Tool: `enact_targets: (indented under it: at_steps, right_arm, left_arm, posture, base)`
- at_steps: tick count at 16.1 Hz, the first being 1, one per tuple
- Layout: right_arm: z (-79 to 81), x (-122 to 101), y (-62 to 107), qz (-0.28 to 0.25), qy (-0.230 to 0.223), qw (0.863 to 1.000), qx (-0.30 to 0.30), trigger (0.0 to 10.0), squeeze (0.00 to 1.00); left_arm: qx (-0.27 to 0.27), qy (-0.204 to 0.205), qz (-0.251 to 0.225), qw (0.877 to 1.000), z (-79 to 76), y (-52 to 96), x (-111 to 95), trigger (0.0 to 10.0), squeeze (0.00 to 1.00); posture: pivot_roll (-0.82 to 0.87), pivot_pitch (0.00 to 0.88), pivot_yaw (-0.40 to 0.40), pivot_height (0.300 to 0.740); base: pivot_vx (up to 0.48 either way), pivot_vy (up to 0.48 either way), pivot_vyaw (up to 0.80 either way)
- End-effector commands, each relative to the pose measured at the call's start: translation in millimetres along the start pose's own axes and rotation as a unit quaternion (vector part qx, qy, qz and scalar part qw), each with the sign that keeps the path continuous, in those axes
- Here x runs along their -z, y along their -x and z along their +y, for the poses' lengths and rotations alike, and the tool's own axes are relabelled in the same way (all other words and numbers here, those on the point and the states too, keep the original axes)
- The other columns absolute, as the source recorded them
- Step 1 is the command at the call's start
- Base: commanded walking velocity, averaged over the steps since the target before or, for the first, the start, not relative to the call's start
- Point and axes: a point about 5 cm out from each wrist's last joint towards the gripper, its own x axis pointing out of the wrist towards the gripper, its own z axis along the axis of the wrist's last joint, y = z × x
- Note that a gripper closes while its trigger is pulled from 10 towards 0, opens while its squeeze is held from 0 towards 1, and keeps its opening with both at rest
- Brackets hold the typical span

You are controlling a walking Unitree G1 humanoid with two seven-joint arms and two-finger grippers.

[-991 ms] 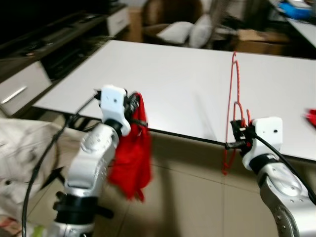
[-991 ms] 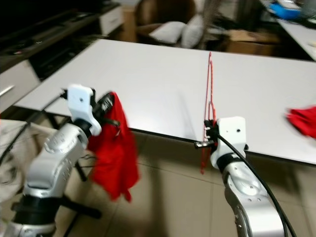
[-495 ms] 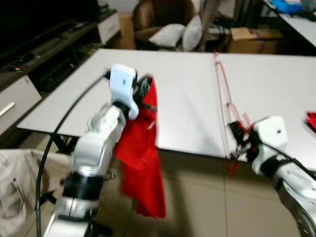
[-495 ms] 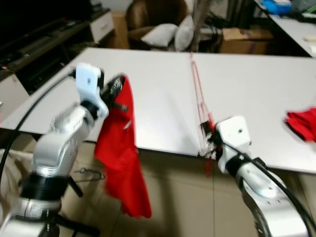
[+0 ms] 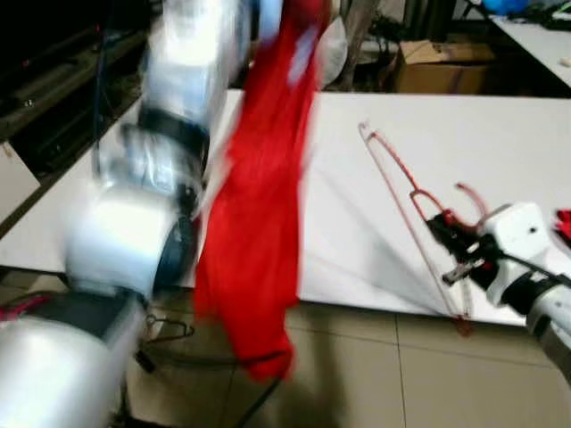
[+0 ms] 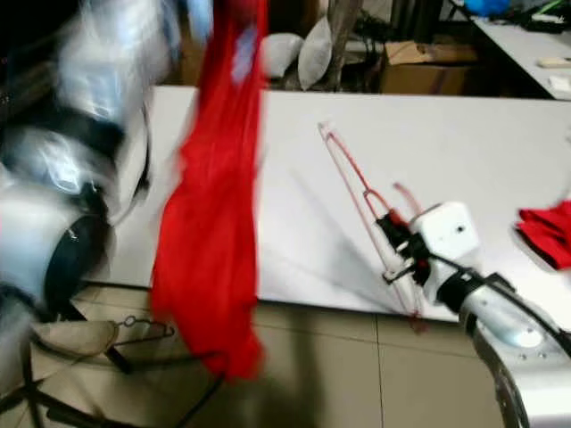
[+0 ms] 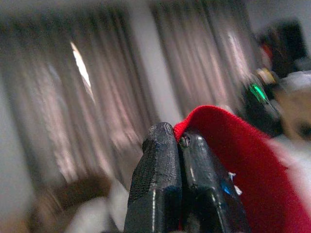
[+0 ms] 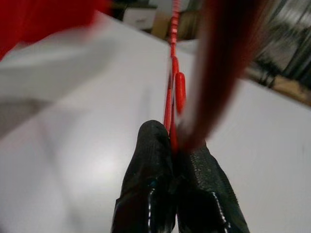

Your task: Hang hanger

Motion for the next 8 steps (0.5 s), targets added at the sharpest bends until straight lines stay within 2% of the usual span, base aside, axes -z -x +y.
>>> enact_targets:
  at_steps: [1,3,4,6,7,8]
  right_arm:
    - [-1.7,-5.3,0.0,-0.022,0.004,1.0,0.015,10.0,0.0]
    - [-4.0,-6.9,1.1,-0.035,-0.001,0.999,0.035,10.0,0.0]
    - [-4.0,-7.6,1.1,-0.039,-0.001,0.998,0.039,10.0,0.0]
    - [-1.6,-8.8,-0.7,-0.047,-0.003,0.998,0.039,10.0,0.0]
    - [1.7,-9.0,-1.8,-0.049,-0.001,0.998,0.032,10.0,0.0]
    - [3.2,-9.1,-1.9,-0.05,-0.001,0.998,0.03,10.0,0.0]
  left_arm:
    - [-0.072,-0.002,-0.09,0.993,36.1,2.6,-49.0,10.0,0.0]
    - [-0.087,-0.031,-0.119,0.989,42.9,5.0,-60.4,10.0,0.0]
    - [-0.088,-0.035,-0.107,0.99,44.0,6.8,-51.5,10.0,0.0]
    - [-0.073,-0.061,-0.001,0.995,38.3,21.5,21.9,10.0,0.0]
    - [-0.05,-0.071,0.071,0.994,28.5,41.1,74.1,10.0,0.0]
    - [-0.04,-0.074,0.099,0.992,23.9,51.0,94.1,10.0,0.0]
  posture:
    - [-0.09,0.0,0.062,0.74]
    - [-0.09,0.0,0.07,0.74]
    - [-0.09,0.0,0.072,0.74]
    - [-0.09,0.0,0.071,0.74]
    - [-0.09,0.0,0.075,0.74]
    - [-0.09,0.0,0.075,0.74]
  base:
    - [0.0,0.0,0.0]
    - [0.0,0.0,0.0]
    - [0.0,0.0,0.0]
    - [0.0,0.0,0.0]
    - [0.0,0.0,0.0]
    - [0.0,0.0,0.0]
